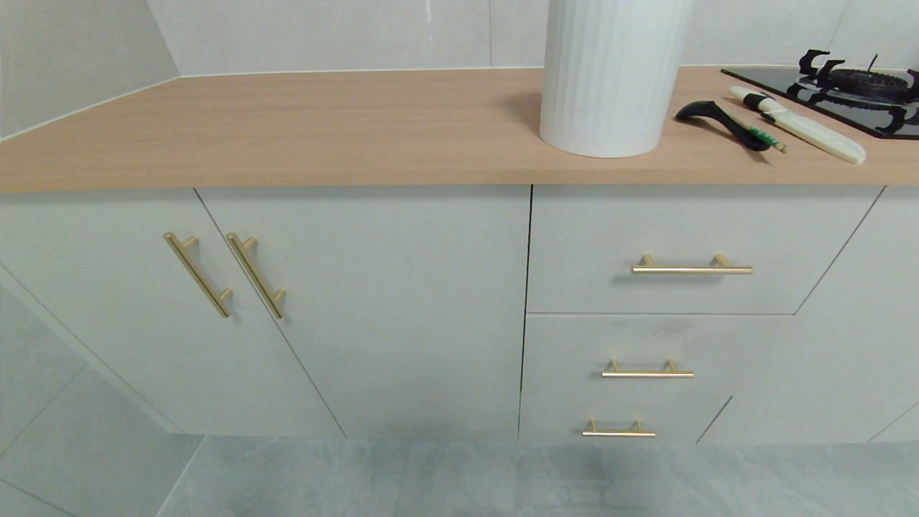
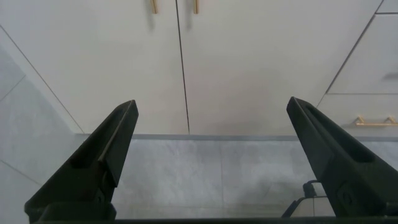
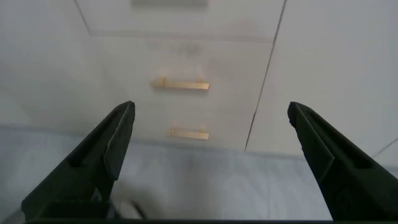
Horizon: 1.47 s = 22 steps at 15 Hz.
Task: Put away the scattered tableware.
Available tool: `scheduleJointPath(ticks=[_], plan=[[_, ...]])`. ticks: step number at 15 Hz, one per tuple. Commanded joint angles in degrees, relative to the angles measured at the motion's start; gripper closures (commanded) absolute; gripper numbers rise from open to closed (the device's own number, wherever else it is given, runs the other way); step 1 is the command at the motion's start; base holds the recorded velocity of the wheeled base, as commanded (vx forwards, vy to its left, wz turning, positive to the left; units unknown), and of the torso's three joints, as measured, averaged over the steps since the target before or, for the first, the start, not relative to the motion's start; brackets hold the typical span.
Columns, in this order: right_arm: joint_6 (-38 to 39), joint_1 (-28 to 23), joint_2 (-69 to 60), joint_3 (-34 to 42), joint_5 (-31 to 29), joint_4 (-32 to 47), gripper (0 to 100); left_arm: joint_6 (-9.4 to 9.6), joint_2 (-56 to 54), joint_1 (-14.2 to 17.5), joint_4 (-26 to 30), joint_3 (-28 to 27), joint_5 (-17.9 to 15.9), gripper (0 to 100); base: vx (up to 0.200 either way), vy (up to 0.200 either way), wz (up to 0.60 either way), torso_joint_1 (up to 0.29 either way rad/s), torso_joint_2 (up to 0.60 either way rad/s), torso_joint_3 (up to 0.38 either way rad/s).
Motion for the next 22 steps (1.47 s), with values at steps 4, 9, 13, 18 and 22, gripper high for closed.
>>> scheduleJointPath(ticks=[4,9,13,18,22], plan=[[-1.2,7.9,48.5,-12.6,0.3,0.1,0,0.02,0.1,0.0,0.0,0.0,0.0,0,0.000,0.000,0.00,0.000,0.00,0.000],[-1.8,10.2,74.5,-27.0,-0.9,-1.5,0,0.02,0.1,0.0,0.0,0.0,-0.1,0,0.000,0.000,0.00,0.000,0.00,0.000],[-1.6,9.4,89.1,-27.5,-1.4,-16.0,0,0.02,0.1,0.0,0.0,0.0,0.0,0,0.000,0.000,0.00,0.000,0.00,0.000],[0.3,9.1,95.8,-24.2,-1.7,-33.0,0,0.02,0.1,0.0,0.0,0.0,0.0,0,0.000,0.000,0.00,0.000,0.00,0.000],[3.1,10.6,100.1,-23.9,-6.6,-40.4,0,0.02,0.1,0.0,0.0,0.0,0.0,0,0.000,0.000,0.00,0.000,0.00,0.000]])
